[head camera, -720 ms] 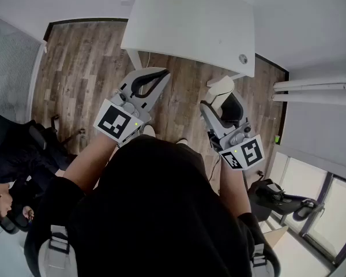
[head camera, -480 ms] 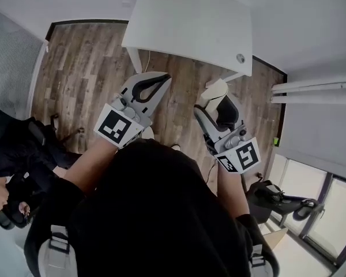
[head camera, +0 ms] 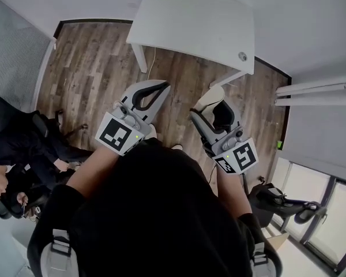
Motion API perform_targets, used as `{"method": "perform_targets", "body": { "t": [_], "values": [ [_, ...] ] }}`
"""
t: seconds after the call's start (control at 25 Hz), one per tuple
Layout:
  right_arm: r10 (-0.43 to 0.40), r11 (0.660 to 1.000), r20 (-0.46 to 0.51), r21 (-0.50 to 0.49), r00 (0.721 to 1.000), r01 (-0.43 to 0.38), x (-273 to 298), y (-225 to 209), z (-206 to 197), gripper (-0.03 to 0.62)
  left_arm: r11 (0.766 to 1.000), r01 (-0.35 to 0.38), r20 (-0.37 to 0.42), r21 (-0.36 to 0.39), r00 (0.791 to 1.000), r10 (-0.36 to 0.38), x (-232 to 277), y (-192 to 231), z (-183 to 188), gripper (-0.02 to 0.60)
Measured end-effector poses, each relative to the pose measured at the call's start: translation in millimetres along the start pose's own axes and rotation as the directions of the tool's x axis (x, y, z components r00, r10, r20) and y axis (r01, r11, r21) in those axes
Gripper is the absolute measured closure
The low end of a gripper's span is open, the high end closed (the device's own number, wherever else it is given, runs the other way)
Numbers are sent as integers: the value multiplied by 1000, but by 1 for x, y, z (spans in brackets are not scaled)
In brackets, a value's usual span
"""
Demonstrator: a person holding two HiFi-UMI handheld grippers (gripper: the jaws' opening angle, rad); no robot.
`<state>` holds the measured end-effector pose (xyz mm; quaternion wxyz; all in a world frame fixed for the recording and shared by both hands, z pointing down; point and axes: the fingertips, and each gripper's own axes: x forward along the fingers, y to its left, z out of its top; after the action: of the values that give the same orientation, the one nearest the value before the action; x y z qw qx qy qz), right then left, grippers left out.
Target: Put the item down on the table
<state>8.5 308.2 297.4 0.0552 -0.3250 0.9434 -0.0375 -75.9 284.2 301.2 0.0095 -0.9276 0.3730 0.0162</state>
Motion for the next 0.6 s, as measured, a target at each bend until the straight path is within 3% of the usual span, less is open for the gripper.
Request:
{"method": "perform_targets", "body": {
  "t": [0.6],
  "values": [
    [-30,998,-28,-52,999,29,39,2,-4,301,1000,19,7,7,1000,-19,-5,33,-5,588]
  ]
}}
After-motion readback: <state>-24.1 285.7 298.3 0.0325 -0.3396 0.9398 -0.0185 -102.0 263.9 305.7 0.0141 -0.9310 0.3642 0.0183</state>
